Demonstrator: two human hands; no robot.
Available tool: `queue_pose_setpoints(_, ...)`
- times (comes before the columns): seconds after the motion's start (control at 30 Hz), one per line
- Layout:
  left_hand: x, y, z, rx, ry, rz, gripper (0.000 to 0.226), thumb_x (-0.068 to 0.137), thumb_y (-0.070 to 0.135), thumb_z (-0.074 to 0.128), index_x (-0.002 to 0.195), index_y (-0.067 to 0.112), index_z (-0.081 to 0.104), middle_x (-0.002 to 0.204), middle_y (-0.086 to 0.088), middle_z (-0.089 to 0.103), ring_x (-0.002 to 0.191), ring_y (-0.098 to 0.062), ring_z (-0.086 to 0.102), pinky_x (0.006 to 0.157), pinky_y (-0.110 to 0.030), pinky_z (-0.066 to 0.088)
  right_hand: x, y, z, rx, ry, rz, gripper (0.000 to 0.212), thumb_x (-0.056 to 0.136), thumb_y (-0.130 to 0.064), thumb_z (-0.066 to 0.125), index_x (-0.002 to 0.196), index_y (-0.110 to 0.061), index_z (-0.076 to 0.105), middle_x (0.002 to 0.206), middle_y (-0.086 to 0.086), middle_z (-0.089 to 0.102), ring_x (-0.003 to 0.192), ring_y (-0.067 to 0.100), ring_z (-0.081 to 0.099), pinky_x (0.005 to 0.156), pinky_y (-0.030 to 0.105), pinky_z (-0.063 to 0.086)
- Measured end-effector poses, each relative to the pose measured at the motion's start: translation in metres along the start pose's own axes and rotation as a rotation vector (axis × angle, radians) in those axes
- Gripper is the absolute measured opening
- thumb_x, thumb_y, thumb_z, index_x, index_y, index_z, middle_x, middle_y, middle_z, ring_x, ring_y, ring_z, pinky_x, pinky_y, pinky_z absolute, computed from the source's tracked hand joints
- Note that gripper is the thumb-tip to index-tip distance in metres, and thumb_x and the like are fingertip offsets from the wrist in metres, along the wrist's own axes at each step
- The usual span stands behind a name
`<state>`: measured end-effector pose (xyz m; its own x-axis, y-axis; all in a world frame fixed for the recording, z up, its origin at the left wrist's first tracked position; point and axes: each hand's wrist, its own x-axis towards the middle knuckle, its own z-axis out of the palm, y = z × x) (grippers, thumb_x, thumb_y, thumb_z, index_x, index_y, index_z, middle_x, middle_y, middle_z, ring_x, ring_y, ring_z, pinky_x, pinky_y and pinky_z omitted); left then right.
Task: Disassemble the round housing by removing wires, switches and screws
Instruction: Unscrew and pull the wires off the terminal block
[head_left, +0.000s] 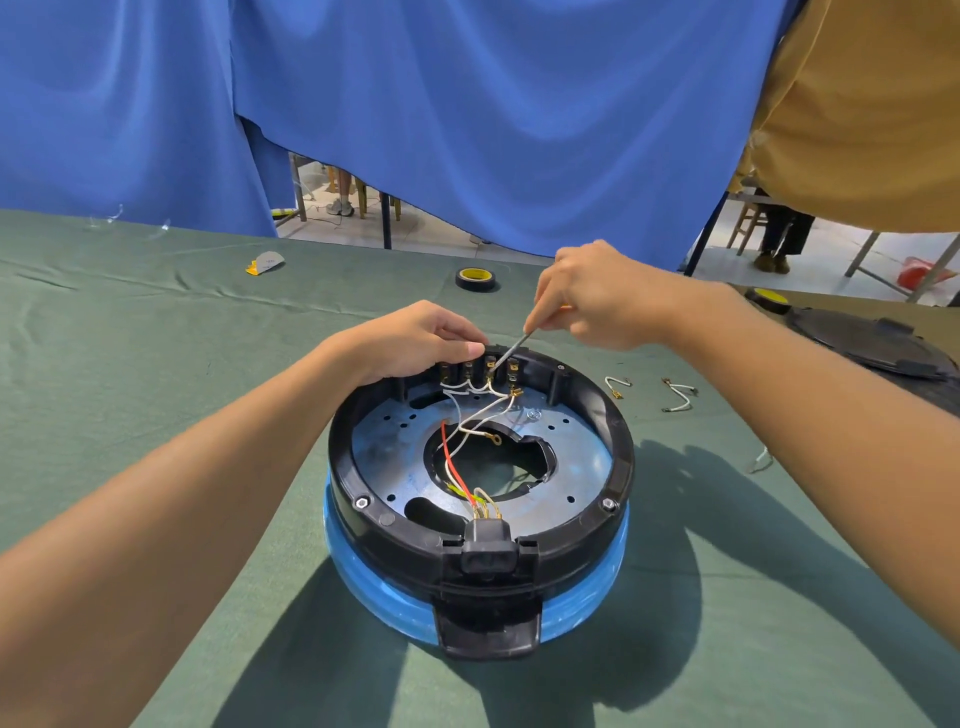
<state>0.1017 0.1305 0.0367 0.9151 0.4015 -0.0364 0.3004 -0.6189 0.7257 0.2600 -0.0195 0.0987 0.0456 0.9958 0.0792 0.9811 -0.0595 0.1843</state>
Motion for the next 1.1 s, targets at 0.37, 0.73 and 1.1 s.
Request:
queue_pose_setpoints(0.37, 0.001, -0.001, 0.000, 0.011, 0.011, 0.008, 0.030, 0.098, 0.029, 0.058, 0.125, 0.021, 0.067, 0.115, 0.005, 0.069, 0.103, -0.003, 0.060, 0.098, -0.026, 0.042, 0.016, 0.016, 0.001, 0.280, -0.095, 0.031, 0.026, 0.091, -0.006, 0.060, 0.102, -0.024, 0.076, 0.096, -0.009, 0.071, 0.092, 0.009, 0.060, 0.086, 0.032, 0.051)
queue_pose_setpoints(0.73, 0.002, -0.003, 0.001, 0.006, 0.026, 0.027, 0.026, 0.097, 0.030, 0.060, 0.121, 0.023, 0.069, 0.111, 0.007, 0.070, 0.102, -0.001, 0.061, 0.095, -0.026, 0.043, -0.024, -0.005, 0.022, -0.078, 0.149, 0.000, 0.028, 0.098, -0.022, 0.050, 0.115, -0.035, 0.067, 0.107, -0.006, 0.065, 0.094, 0.017, 0.044, 0.077, 0.035, 0.032)
queue_pose_setpoints(1.1, 0.001, -0.002, 0.001, -0.002, 0.039, 0.025, 0.026, 0.097, 0.028, 0.059, 0.119, 0.020, 0.071, 0.106, 0.005, 0.073, 0.104, -0.015, 0.065, 0.101, -0.035, 0.047, -0.048, -0.033, 0.040, -0.217, 0.327, 0.073, 0.028, 0.089, -0.014, 0.054, 0.109, -0.023, 0.071, 0.102, 0.003, 0.067, 0.090, 0.028, 0.051, 0.069, 0.033, 0.022)
